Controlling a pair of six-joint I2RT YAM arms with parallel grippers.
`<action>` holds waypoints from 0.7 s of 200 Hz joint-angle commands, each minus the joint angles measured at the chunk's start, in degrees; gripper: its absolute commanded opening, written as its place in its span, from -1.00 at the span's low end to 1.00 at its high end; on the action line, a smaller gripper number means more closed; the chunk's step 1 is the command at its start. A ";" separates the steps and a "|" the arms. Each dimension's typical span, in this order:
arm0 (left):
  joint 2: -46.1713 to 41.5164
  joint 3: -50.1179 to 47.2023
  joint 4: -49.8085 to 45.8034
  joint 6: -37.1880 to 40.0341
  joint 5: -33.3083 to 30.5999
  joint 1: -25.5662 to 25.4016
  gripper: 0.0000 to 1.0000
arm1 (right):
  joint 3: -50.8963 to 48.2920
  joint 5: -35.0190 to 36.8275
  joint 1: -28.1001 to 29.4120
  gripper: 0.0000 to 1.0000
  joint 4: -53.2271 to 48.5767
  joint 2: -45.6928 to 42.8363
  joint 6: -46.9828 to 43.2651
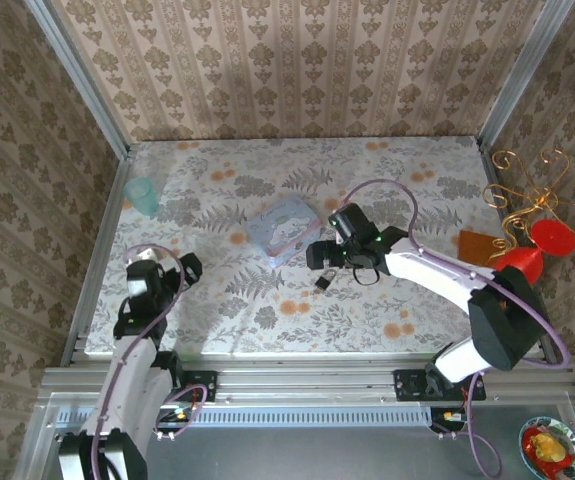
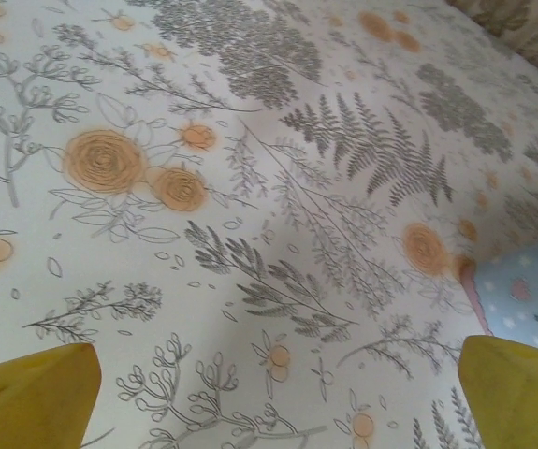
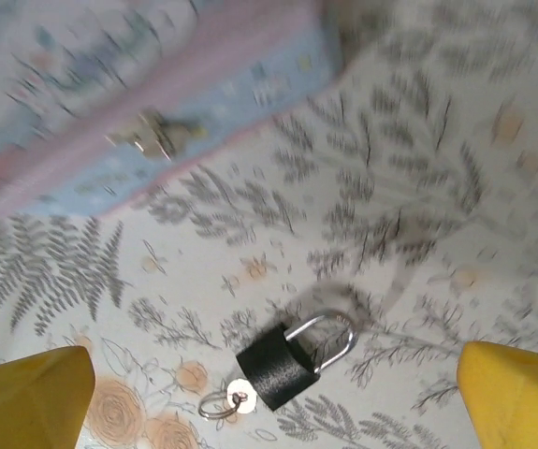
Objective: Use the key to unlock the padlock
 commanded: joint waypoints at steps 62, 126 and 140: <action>13.07 10.23 3.60 4.28 -18.83 0.47 1.00 | -2.73 22.33 -0.58 1.00 7.56 -7.59 -27.47; 25.82 10.40 18.61 19.76 -24.54 -0.08 1.00 | -22.50 24.02 -10.77 1.00 34.70 -14.00 -40.49; 29.14 9.35 22.66 22.59 -23.75 -0.15 1.00 | -27.57 20.98 -13.05 1.00 44.28 -13.14 -42.63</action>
